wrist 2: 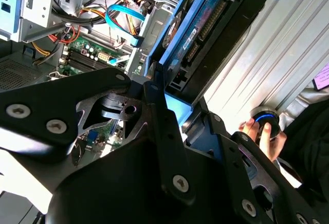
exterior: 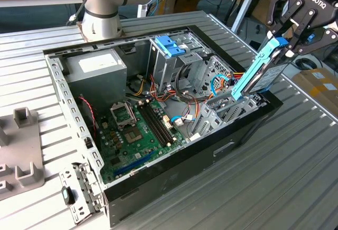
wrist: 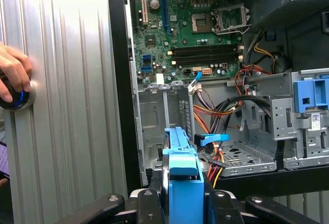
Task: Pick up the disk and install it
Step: 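Pick up the disk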
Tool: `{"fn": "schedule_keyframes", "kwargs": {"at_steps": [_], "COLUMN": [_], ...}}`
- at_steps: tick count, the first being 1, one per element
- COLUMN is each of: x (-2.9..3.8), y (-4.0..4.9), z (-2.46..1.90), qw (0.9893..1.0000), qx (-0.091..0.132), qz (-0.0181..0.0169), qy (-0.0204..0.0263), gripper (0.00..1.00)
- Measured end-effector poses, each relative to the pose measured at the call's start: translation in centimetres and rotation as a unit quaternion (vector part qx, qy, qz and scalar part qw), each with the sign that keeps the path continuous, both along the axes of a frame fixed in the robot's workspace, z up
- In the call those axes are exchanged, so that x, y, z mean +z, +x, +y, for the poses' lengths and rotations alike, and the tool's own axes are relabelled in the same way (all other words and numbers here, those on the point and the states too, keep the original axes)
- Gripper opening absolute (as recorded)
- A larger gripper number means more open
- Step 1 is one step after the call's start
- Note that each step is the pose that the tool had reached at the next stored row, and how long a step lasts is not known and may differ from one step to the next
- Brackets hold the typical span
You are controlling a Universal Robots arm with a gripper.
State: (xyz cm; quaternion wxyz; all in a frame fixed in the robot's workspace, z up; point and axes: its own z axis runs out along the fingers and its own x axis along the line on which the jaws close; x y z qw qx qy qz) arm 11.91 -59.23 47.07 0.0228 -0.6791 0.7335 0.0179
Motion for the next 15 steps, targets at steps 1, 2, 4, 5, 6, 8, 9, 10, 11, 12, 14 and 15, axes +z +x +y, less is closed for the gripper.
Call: {"fn": "schedule_keyframes", "kwargs": {"at_steps": [1, 2, 4, 5, 6, 8, 9, 10, 11, 12, 14, 15], "x": [0.0, 0.0, 0.0, 0.0, 0.01, 0.06, 0.13, 0.2, 0.31, 0.38, 0.52, 0.57], "y": [0.0, 0.0, 0.0, 0.0, 0.0, 0.0, 0.0, 0.0, 0.0, 0.0, 0.0, 0.0], "z": [0.0, 0.0, 0.0, 0.0, 0.0, -0.01, -0.01, -0.01, 0.0, 0.0, 0.0, 0.0], "qw": [1.0, 1.0, 1.0, 1.0, 1.0, 1.0, 1.0, 1.0, 1.0, 1.0, 1.0, 1.0], "qx": [0.0, 0.0, 0.0, 0.0, 0.0, 0.0, 0.0, 0.0, 0.0, 0.0, 0.0, 0.0], "qz": [0.0, 0.0, 0.0, 0.0, 0.0, 0.0, 0.0, 0.0, 0.0, 0.0, 0.0, 0.0], "qy": [0.0, 0.0, 0.0, 0.0, 0.0001, 0.0003, 0.0009, 0.0015, 0.0018, 0.0021, 0.0029, 0.0032], "gripper": [0.37, 0.37, 0.37, 0.37, 0.37, 0.37, 0.37, 0.37, 0.37, 0.37, 0.37, 0.37]}}
